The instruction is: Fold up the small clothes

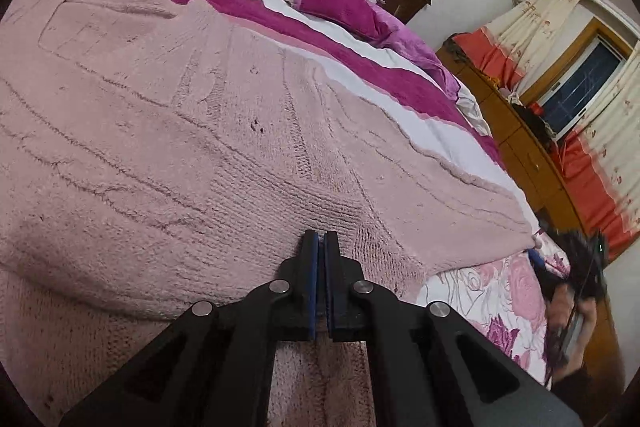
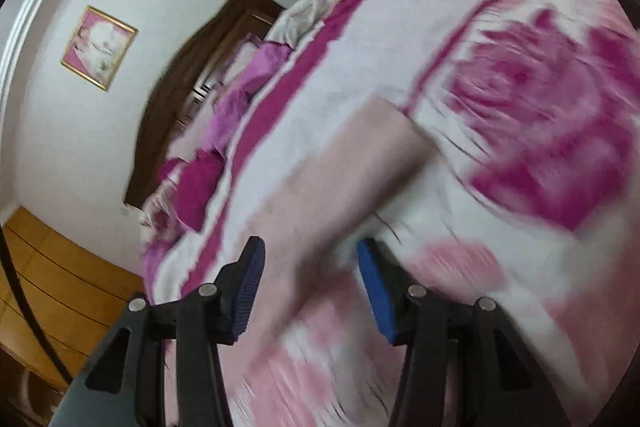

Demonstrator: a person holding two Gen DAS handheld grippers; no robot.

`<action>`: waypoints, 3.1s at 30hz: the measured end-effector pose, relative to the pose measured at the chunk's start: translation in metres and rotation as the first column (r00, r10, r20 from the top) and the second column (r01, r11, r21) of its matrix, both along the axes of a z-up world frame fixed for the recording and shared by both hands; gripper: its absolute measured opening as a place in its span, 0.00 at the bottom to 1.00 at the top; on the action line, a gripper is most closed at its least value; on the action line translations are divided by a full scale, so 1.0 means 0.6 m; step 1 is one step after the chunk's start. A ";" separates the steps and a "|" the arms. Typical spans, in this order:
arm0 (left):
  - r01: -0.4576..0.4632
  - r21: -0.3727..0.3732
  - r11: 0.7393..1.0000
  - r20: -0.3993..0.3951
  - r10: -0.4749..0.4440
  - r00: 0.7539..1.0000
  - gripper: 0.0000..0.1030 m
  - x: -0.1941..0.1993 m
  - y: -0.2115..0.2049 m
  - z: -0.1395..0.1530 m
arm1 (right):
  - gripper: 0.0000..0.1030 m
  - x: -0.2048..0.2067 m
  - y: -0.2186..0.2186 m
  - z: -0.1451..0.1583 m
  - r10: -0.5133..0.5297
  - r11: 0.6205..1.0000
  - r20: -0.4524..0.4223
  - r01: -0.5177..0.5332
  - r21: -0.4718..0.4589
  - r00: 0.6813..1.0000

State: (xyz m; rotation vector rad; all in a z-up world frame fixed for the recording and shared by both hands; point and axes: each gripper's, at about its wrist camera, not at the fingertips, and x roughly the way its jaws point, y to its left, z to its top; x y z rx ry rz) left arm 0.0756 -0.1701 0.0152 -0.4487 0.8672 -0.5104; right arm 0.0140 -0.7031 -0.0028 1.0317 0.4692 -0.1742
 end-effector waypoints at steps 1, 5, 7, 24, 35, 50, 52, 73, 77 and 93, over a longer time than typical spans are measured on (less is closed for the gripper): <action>0.001 -0.002 1.000 0.004 -0.001 1.000 0.00 -0.001 0.000 0.000 | 0.50 0.014 -0.003 -0.001 -0.015 1.000 -0.005 0.015 0.005 1.000; 0.008 -0.039 0.999 -0.002 -0.008 1.000 0.00 0.003 -0.001 -0.004 | 0.47 0.044 -0.019 -0.004 -0.084 0.996 -0.017 0.085 0.040 0.996; 0.010 -0.051 0.999 -0.004 -0.010 1.000 0.00 0.005 0.002 -0.006 | 0.14 0.055 -0.007 0.012 -0.072 0.997 -0.032 0.070 -0.040 0.997; 0.020 -0.127 0.992 -0.019 -0.023 1.000 0.00 0.014 0.015 -0.014 | 0.08 0.167 0.355 0.084 0.291 0.882 -0.051 -0.288 -0.373 0.955; 0.024 -0.154 0.988 -0.027 -0.028 0.999 0.00 0.016 0.022 -0.017 | 0.07 0.201 0.493 0.042 0.404 0.823 -0.112 -0.414 -0.389 0.908; 0.018 -0.185 0.983 -0.040 -0.026 0.999 0.00 0.013 0.029 -0.013 | 0.70 -0.003 0.531 0.145 0.251 0.703 -0.154 -0.289 -0.650 0.956; 0.023 -0.186 0.982 -0.039 -0.030 0.999 0.00 0.014 0.028 -0.011 | 0.70 -0.047 0.511 0.120 0.186 0.772 -0.157 -0.243 -0.588 0.970; 0.055 0.735 0.676 0.340 -0.438 0.832 0.05 -0.013 -0.292 0.080 | 0.69 0.000 0.383 -0.014 0.183 0.938 -0.383 -0.277 -0.206 0.905; 0.131 0.655 0.744 0.268 -0.391 0.881 0.00 0.015 -0.269 0.084 | 0.69 -0.001 0.390 -0.011 0.188 0.923 -0.403 -0.302 -0.239 0.896; -0.033 0.172 0.985 0.179 0.002 0.984 0.00 0.054 -0.033 0.170 | 0.69 0.007 0.418 0.007 0.173 0.912 -0.403 -0.301 -0.280 0.899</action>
